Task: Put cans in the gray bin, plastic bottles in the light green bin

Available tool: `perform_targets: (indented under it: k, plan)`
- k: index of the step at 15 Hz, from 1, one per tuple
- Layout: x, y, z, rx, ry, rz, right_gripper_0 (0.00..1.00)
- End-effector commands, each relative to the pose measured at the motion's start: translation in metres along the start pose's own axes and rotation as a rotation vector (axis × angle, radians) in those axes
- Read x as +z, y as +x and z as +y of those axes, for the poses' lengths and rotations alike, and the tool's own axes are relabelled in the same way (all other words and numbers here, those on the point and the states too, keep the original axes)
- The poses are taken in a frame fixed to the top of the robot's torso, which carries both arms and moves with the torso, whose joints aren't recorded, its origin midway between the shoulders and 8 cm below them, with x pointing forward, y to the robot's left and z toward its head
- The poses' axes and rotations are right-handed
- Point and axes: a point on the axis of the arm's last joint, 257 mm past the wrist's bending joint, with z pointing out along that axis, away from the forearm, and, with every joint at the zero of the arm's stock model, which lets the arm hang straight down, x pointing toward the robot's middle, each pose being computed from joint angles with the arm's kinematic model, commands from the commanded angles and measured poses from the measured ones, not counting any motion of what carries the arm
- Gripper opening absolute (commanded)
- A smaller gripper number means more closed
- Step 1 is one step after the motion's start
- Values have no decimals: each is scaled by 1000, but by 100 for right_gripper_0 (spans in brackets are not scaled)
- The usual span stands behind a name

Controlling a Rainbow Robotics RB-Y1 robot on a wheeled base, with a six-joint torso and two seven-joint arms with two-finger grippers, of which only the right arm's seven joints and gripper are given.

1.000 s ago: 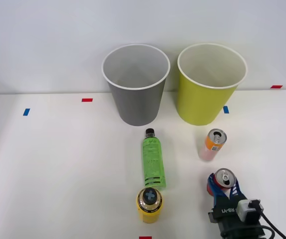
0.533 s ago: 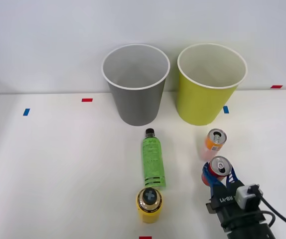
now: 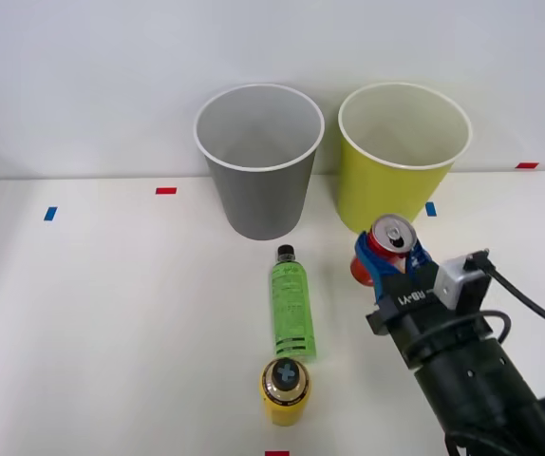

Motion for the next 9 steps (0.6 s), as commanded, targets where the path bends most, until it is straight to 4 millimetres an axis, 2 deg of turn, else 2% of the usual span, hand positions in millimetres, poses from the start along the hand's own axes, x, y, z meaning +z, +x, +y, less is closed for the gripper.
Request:
perform_targets:
  k: [1, 3, 6, 9]
  plan:
    - [32, -26, 14, 31, -41, -40, 0]
    - [50, -50, 24, 55, -72, -91, 0]
    - [76, -75, 40, 69, -126, -108, 0]
    - [104, -85, 56, 55, -167, -47, 0]
